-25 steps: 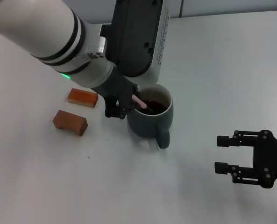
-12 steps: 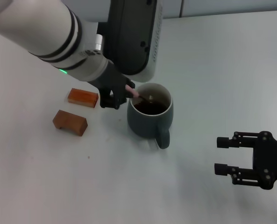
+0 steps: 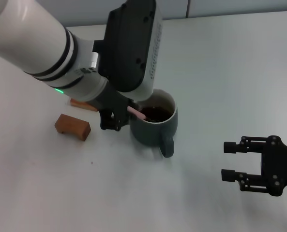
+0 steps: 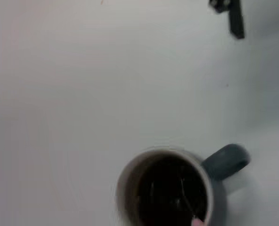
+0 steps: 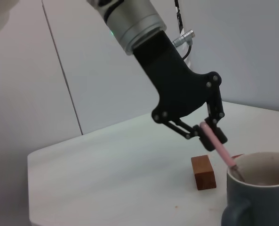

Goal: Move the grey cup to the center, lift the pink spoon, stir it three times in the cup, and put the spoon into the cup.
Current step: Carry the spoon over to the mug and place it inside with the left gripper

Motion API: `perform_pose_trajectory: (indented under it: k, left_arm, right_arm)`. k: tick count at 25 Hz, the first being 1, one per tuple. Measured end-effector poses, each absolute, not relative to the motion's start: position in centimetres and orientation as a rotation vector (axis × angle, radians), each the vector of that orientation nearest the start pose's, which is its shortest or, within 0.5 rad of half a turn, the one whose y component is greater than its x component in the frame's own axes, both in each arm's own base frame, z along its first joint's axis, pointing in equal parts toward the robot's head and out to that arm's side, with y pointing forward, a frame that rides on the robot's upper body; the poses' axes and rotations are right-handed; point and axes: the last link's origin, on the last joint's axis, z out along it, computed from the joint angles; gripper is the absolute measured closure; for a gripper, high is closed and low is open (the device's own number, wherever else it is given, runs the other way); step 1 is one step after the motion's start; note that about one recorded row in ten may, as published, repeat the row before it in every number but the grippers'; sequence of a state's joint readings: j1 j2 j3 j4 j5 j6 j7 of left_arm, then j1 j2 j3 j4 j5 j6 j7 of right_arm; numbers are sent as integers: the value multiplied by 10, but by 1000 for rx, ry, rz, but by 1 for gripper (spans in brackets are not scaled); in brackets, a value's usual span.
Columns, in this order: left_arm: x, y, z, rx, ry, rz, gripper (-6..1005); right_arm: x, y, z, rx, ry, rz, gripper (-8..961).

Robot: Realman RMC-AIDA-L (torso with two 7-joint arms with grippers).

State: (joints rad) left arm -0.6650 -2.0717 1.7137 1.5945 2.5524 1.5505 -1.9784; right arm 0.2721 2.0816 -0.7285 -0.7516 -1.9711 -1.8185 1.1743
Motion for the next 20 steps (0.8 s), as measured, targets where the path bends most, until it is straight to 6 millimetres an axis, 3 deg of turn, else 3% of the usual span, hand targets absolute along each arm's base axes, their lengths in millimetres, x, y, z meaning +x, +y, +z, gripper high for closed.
perform_pose_trajectory:
  k: [8, 14, 20]
  left_arm:
    - [-86, 336, -36, -2776, 546, 633, 859]
    - [-83, 325, -43, -2837, 583, 615, 858]
    - [-85, 329, -35, -2830, 504, 601, 857]
  right_arm:
    - [301, 239, 12, -2819, 472, 781, 300]
    - [300, 239, 12, -2826, 469, 788, 301]
    - [298, 240, 13, -2830, 462, 792, 301]
